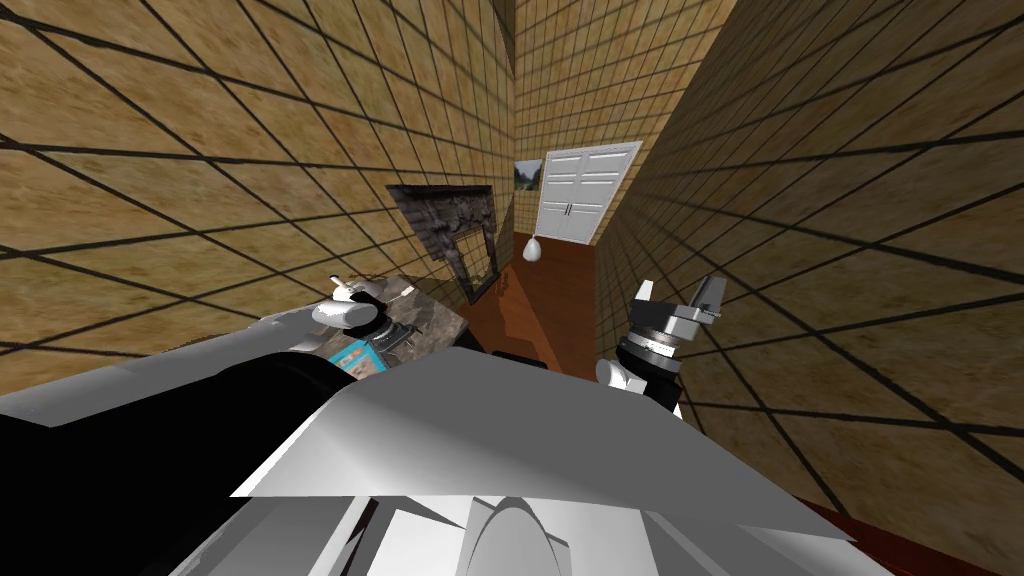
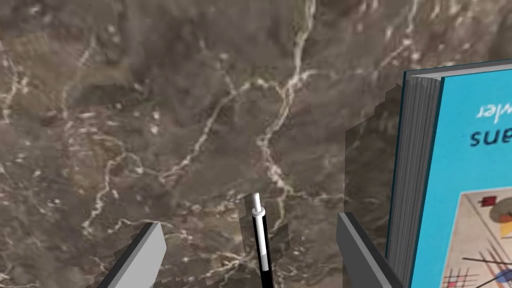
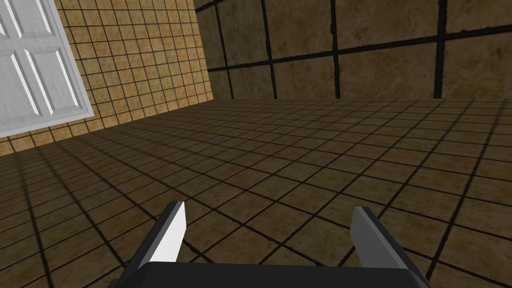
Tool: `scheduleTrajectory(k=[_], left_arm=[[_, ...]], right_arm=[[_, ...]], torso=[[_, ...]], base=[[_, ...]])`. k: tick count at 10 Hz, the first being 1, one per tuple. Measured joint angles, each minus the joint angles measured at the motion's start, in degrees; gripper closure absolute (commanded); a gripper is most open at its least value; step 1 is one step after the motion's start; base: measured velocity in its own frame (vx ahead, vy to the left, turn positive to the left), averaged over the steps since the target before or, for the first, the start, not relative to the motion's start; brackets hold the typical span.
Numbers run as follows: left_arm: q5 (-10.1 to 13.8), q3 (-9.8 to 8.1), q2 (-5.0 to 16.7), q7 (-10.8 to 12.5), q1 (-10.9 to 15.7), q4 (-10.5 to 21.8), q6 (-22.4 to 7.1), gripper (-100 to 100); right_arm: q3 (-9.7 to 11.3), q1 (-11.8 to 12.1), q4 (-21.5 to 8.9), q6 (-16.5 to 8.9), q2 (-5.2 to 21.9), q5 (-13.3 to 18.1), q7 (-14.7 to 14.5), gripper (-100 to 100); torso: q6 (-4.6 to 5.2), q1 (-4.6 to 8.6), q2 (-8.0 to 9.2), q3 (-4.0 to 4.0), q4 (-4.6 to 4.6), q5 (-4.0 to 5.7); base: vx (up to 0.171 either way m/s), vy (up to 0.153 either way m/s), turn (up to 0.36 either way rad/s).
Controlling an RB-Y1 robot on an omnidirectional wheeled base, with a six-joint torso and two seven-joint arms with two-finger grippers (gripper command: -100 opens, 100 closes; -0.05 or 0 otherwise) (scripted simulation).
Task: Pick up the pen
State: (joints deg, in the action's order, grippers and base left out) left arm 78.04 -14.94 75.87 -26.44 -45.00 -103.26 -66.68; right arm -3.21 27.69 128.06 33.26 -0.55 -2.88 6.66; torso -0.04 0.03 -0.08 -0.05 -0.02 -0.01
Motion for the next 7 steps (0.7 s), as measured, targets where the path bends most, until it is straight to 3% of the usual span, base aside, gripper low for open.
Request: scheduleTrajectory(k=[1,2,5,6,7], left_arm=[[0.14,0.04,0.11,0.01,0.0,0.07,-0.24,0],[0.12,0.04,0.1,0.01,0.0,0.06,-0.22,-100],[-2.28,2.68,-2.8,-0.69,0.81,1.96,1.47,-100],[-2.4,2.77,-2.91,-0.71,0.8,1.99,1.64,100],[-2.38,2.76,-2.9,-0.71,0.8,1.99,1.62,100]], right_arm=[[0.0,0.0,0.0,0.0,0.0,0.0,0.0,0],[0.0,0.0,0.0,0.0,0.0,0.0,0.0,0],[0.0,0.0,0.0,0.0,0.0,0.0,0.0,0],[0.0,0.0,0.0,0.0,0.0,0.0,0.0,0],[0.0,0.0,0.0,0.0,0.0,0.0,0.0,0]], torso=[[-0.02,0.01,0.04,0.02,0.01,0.0],[-0.02,0.02,0.07,0.04,0.02,0.0],[-0.02,-0.01,0.1,0.06,0.02,-0.01],[-0.02,0.0,0.09,0.06,0.03,0.0],[-0.02,0.02,0.09,0.06,0.02,0.0]], base=[[0.0,0.0,0.0],[0.002,0.002,-0.081],[0.001,0.004,-0.065],[0.0,0.0,0.0],[-0.002,0.001,0.011]])
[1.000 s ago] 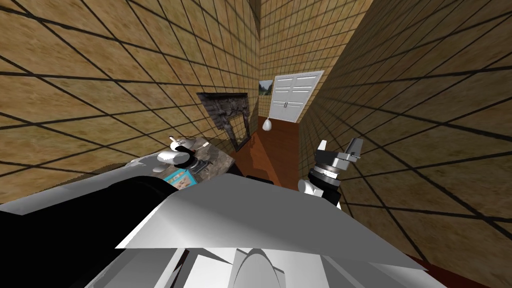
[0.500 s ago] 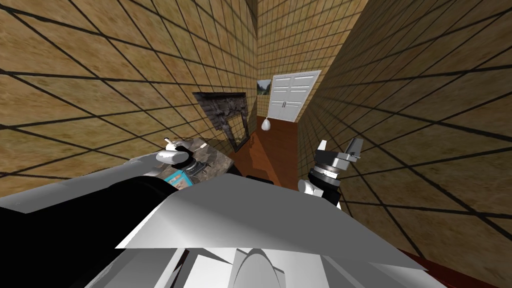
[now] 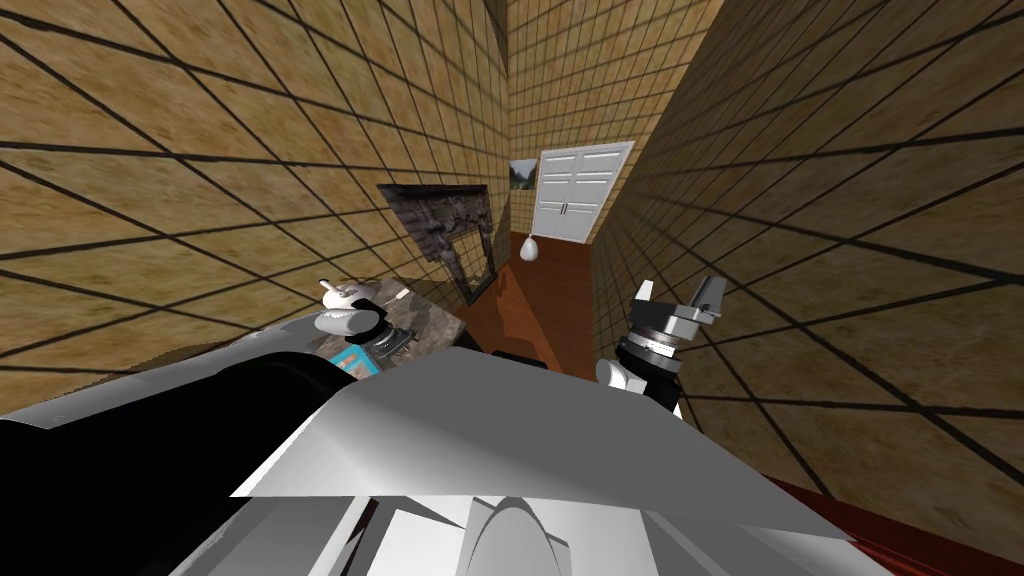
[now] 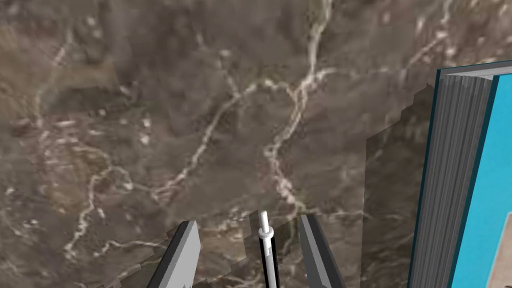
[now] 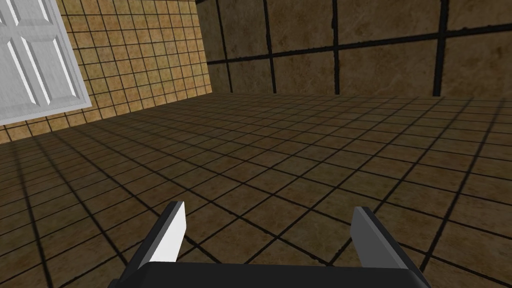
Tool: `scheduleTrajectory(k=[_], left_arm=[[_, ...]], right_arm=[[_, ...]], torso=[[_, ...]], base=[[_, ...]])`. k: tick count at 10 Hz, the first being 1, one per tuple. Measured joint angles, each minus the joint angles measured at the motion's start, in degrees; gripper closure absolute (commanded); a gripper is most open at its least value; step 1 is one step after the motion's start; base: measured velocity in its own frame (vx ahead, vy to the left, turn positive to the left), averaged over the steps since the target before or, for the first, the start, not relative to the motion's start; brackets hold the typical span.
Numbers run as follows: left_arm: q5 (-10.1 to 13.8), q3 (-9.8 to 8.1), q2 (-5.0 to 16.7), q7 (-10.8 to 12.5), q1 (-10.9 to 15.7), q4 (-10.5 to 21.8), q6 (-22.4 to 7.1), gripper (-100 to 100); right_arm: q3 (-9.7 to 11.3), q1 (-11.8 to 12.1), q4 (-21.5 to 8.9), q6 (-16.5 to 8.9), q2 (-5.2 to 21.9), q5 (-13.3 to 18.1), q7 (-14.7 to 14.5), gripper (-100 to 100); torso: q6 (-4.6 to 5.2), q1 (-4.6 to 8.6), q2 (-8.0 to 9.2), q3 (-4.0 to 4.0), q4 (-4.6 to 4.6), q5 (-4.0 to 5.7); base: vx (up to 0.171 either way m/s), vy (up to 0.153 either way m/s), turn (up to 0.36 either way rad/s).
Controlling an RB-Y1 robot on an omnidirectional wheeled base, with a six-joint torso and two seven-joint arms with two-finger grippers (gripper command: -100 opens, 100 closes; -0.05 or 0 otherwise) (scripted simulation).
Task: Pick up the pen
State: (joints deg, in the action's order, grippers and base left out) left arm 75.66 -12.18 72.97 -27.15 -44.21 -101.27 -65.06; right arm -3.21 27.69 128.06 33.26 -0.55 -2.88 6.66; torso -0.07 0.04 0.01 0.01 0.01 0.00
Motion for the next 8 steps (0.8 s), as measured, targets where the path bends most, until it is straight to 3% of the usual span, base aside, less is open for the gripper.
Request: scheduleTrajectory(k=[3,4,5,7,8], left_arm=[[0.02,-0.01,-0.03,0.06,0.0,0.03,0.0,100],[0.03,-0.01,-0.03,0.07,0.0,0.03,0.0,0],[0.03,-0.01,-0.03,0.08,0.0,0.03,0.0,100],[1.6,-1.81,1.94,0.48,-0.63,-1.34,-1.06,100],[1.67,-1.85,2.05,0.57,-0.55,-1.36,-1.22,0]], right_arm=[[0.0,0.0,0.0,0.0,0.0,0.0,0.0,0],[0.0,0.0,0.0,0.0,0.0,0.0,0.0,0],[0.0,0.0,0.0,0.0,0.0,0.0,0.0,0],[0.0,0.0,0.0,0.0,0.0,0.0,0.0,0],[0.0,0.0,0.0,0.0,0.0,0.0,0.0,0]], torso=[[0.03,0.01,0.0,-0.01,-0.01,0.0],[0.04,0.0,0.0,0.0,-0.01,0.0],[0.04,0.0,0.0,0.0,-0.01,0.0],[0.04,0.06,0.02,0.01,0.0,0.04],[0.05,0.04,0.01,0.0,-0.01,0.01]], base=[[0.0,0.0,0.0],[0.0,0.0,0.0],[-0.001,-0.004,0.108],[-0.002,-0.005,0.074],[0.0,0.0,0.0]])
